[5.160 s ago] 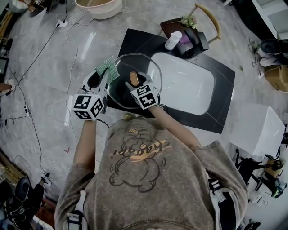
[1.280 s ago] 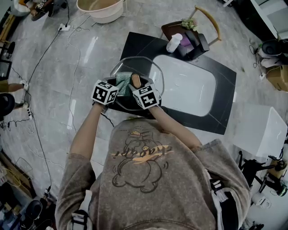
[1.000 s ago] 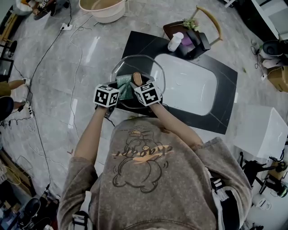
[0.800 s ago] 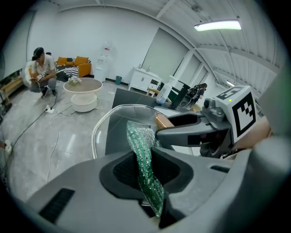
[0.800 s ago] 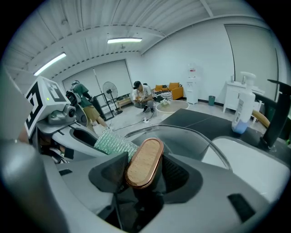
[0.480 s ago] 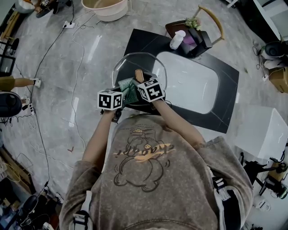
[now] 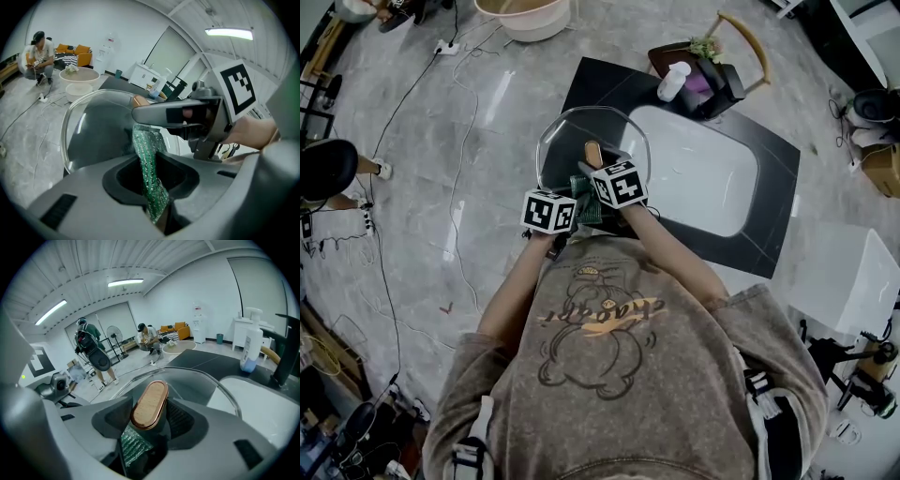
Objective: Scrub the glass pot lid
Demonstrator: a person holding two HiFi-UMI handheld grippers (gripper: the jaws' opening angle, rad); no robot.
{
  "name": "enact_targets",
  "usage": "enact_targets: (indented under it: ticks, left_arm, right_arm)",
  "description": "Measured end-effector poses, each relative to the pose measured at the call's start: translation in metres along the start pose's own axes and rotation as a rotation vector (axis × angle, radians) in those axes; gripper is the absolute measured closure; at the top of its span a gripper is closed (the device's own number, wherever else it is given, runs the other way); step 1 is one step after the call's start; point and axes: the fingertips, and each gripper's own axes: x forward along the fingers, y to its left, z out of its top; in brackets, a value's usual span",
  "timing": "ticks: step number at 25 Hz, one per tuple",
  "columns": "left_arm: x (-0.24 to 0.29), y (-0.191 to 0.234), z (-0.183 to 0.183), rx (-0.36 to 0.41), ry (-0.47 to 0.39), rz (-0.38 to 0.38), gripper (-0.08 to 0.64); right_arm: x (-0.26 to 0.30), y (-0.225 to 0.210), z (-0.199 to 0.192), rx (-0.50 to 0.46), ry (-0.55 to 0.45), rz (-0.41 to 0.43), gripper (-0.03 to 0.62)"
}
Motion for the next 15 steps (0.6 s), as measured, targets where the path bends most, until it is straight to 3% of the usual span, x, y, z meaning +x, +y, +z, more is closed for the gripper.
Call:
enact_targets:
  ticks: [9, 15]
  left_arm:
    - [0.004, -0.012, 0.003, 0.013, -0.011, -0.026, 0.474]
    - [0.011, -0.032, -0.001, 0.018, -0.041, -0.113, 0.474]
  right_arm:
    - [0.0, 0.0, 0.002, -0.001, -0.001, -0.003, 0.351]
    - [0.001, -0.002, -0.001, -0.002, 0.009, 0.017, 0.35]
